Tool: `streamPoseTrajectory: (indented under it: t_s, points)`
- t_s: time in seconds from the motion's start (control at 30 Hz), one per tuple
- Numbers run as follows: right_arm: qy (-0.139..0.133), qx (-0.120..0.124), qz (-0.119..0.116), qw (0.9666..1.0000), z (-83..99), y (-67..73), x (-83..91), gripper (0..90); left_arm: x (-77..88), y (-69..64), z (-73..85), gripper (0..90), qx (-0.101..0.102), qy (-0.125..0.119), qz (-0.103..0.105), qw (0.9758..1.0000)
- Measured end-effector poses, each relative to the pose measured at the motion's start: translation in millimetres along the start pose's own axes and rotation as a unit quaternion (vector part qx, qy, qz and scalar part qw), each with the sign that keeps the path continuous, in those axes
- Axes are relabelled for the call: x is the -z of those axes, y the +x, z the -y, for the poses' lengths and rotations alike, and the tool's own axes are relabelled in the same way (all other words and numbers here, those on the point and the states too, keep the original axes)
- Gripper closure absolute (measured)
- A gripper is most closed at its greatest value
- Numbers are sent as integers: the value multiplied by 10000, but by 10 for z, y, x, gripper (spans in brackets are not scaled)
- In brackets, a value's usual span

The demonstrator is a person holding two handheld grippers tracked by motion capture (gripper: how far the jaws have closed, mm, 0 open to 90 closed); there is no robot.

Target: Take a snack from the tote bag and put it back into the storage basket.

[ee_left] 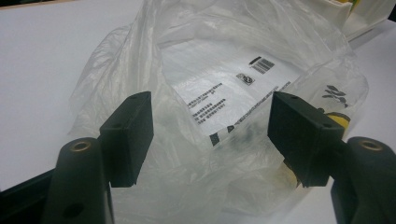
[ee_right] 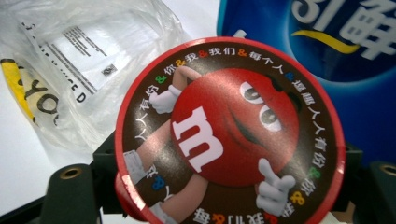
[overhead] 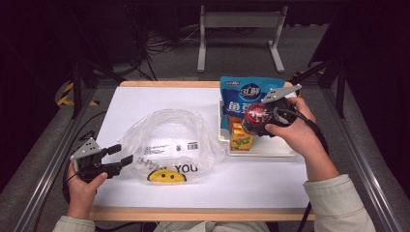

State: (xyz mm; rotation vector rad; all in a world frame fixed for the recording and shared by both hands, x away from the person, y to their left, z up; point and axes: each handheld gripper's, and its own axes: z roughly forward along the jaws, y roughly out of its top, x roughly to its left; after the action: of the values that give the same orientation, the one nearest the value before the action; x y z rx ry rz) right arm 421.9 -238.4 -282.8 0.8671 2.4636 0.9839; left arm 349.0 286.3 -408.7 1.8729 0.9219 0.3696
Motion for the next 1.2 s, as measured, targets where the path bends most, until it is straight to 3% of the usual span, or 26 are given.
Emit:
streamPoseTrajectory:
  t_s: [0.6,1.2]
  points:
    - [172,-241,216,9993,284,-290,73,256,-6,-2,1,321,-4,16,-2,10000]
    - [237,-47,158,9996,573,-503,-36,256,-16,-6,1,320,2,18,0,10000]
